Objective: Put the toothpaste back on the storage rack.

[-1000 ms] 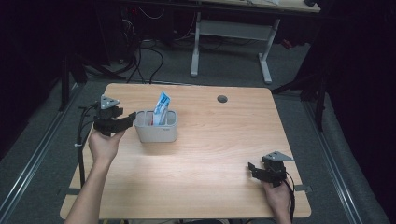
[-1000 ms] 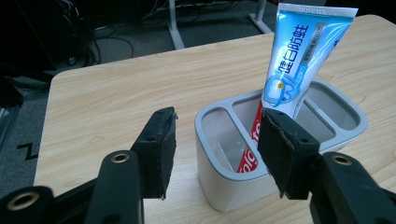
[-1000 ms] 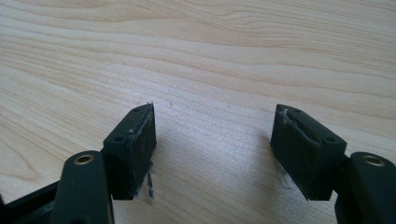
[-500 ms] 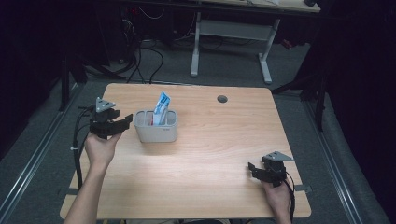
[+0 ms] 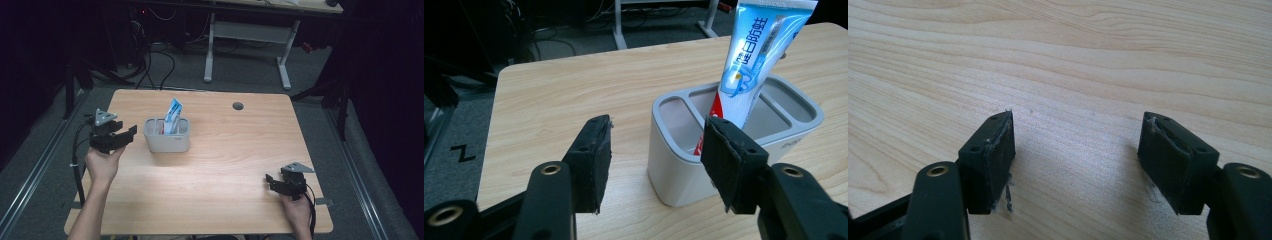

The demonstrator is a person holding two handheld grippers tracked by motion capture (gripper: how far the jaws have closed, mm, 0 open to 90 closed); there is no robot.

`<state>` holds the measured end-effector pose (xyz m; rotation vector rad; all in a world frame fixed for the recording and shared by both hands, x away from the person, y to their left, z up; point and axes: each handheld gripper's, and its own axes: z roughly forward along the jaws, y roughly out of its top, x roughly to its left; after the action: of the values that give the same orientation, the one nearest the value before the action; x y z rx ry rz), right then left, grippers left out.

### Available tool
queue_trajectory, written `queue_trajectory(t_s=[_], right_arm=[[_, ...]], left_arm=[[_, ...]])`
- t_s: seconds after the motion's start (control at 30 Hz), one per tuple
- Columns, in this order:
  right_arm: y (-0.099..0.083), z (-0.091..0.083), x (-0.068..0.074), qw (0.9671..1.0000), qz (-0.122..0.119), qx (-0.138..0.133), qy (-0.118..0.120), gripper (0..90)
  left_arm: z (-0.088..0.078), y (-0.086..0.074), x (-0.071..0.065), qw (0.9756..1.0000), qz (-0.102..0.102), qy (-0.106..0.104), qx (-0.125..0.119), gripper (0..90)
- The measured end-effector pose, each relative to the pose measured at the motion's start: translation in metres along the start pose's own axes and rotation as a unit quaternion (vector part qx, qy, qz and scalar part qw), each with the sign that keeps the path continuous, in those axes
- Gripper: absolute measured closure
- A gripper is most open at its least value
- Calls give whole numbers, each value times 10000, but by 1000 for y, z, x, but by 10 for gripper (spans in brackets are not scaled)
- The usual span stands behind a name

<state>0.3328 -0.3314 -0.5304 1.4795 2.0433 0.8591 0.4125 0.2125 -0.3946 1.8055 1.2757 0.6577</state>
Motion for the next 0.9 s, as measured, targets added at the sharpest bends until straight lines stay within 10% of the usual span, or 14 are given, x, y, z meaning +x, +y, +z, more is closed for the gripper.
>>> queue_trajectory(t_s=[0.9], right_arm=[[0,0,0,10000,-11,-6,1,311]], left_arm=[[-12,-20,13,9998,-188,109,22,461]])
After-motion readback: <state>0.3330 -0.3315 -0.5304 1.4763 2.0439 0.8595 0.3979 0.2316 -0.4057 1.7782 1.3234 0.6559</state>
